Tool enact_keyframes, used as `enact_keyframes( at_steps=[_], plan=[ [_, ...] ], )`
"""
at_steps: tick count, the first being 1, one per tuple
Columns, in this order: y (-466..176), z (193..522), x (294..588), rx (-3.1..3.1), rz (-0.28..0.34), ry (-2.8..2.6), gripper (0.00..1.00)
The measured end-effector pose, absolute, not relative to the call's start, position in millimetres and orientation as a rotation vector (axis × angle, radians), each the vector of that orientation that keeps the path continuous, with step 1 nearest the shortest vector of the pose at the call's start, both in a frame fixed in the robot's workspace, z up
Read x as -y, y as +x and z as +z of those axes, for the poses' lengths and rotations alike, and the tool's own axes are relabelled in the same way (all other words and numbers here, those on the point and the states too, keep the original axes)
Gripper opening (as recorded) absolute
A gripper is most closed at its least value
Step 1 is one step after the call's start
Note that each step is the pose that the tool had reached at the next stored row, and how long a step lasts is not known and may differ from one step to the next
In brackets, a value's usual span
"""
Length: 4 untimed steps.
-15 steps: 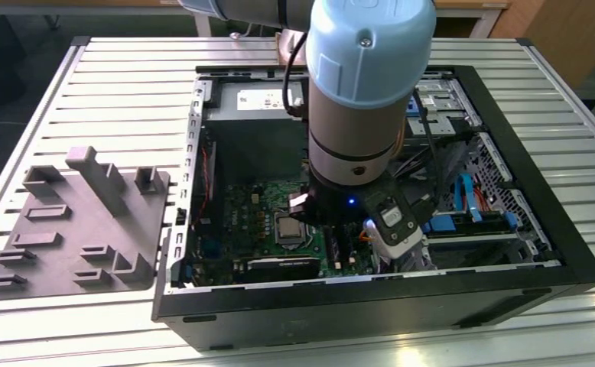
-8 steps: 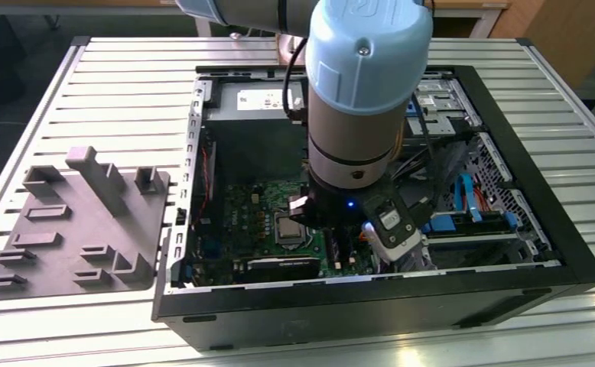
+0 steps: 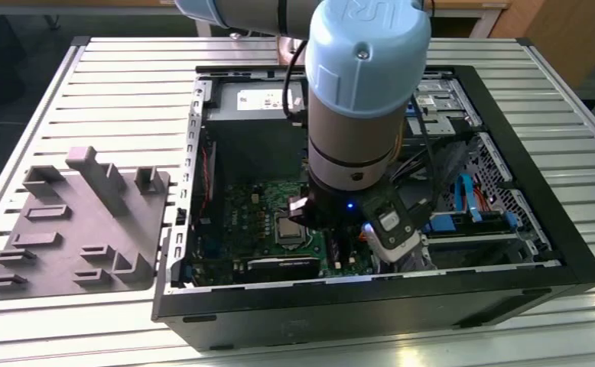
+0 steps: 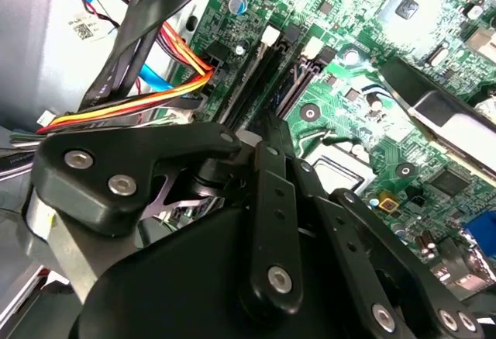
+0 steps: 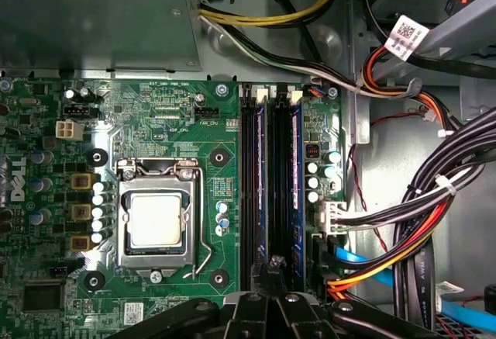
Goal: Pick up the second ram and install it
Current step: 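Press down the second ram until it locks into place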
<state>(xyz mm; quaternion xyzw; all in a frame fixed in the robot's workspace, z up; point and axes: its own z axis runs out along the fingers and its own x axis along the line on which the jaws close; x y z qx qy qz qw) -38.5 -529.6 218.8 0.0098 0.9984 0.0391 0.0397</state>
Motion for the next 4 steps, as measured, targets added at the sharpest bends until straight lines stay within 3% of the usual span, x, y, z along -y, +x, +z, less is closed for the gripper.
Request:
enact_keyframes(
  at_steps=[4],
  plan=[
    [-38.6, 216.3, 529.7, -3.060, 0.119, 0.030, 0.11]
  ],
)
